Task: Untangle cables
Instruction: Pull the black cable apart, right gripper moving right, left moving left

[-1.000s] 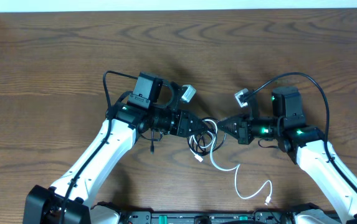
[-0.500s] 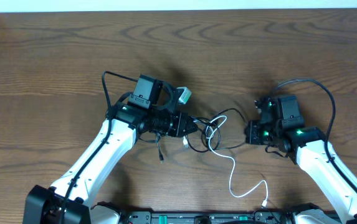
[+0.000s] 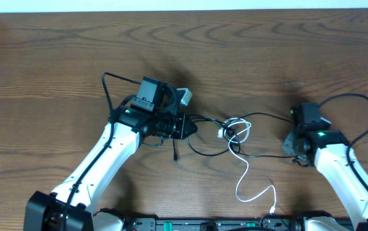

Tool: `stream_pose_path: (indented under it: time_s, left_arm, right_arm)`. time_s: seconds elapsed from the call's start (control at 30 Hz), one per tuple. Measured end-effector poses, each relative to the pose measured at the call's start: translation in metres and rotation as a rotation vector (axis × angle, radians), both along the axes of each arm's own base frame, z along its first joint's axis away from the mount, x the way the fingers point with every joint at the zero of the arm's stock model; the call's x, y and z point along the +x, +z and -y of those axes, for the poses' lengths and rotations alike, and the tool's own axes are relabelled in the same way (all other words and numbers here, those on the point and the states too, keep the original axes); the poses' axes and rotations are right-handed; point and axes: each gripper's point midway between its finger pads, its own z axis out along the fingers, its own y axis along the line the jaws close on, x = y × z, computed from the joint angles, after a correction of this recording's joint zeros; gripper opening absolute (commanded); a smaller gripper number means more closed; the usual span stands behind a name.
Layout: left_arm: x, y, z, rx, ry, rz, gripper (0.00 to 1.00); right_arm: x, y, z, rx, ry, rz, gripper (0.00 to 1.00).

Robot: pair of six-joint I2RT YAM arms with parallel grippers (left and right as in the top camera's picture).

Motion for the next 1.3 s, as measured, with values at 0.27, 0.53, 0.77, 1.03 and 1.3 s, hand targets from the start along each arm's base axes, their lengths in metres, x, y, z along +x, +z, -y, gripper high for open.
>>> stream_pose_path:
  time_s: [0.27, 0.53, 0.77, 1.03, 1.3]
  left_arm:
    - [0.025, -0.006, -0.037, 0.046, 0.161, -0.012, 0.08]
    - [0.039, -0.007, -0.073, 0.051, 0.280, -0.032, 0.07]
    - [0.057, 0.023, -0.126, 0.033, 0.449, 0.064, 0.07]
    - [0.068, 0.064, -0.171, 0.002, 0.621, 0.200, 0.07]
    - [0.062, 0.065, -0.135, -0.030, 0.553, 0.171, 0.29]
  right_arm:
    - [-0.008, 0.001, 0.052, -0.010, -0.223, 0.015, 0.01]
    - [-0.017, -0.001, 0.080, 0.060, -0.363, 0.034, 0.01]
    - [-0.025, -0.002, 0.097, 0.111, -0.467, 0.054, 0.01]
    - [0.001, 0.002, 0.088, 0.222, -0.387, 0.156, 0.01]
    - [0.067, 0.040, 0.011, 0.538, 0.099, 0.417, 0.01]
